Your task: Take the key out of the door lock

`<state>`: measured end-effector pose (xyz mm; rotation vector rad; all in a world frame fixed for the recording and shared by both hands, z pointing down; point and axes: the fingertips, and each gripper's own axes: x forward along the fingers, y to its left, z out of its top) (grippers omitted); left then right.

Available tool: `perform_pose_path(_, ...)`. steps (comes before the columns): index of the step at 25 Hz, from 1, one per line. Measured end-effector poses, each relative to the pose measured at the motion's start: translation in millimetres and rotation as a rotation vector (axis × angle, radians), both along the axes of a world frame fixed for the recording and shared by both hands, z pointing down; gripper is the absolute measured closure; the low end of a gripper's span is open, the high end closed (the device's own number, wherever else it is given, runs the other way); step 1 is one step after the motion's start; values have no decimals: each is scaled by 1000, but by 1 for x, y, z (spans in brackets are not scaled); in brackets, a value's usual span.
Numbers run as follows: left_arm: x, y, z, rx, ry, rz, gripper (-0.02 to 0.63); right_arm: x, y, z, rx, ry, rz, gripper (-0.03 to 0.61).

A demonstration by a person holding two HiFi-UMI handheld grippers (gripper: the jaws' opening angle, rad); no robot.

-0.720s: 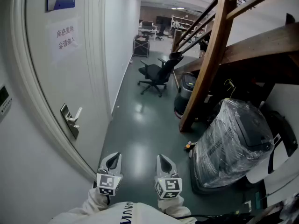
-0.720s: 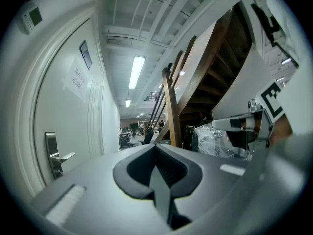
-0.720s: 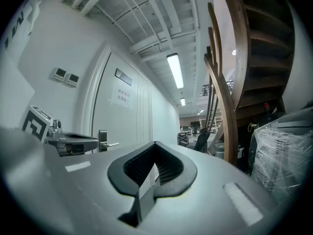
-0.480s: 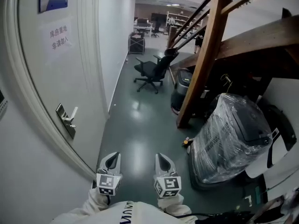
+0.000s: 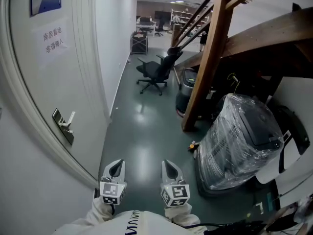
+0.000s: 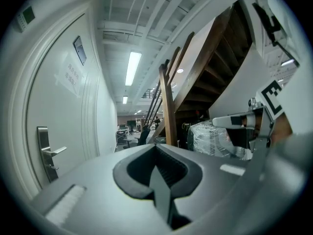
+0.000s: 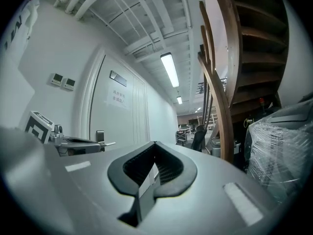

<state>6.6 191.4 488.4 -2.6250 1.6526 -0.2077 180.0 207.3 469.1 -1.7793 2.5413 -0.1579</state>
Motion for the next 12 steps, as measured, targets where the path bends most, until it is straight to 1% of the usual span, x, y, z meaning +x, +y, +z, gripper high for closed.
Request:
perform_pose_path(5,15,0,0,7,-9,-11,614,14,-1,3,-6,-7,-13,580)
perform_pose_path(12,27,0,11,-18,-27,-19,614,28,-7,14,-31,-23,-27,580)
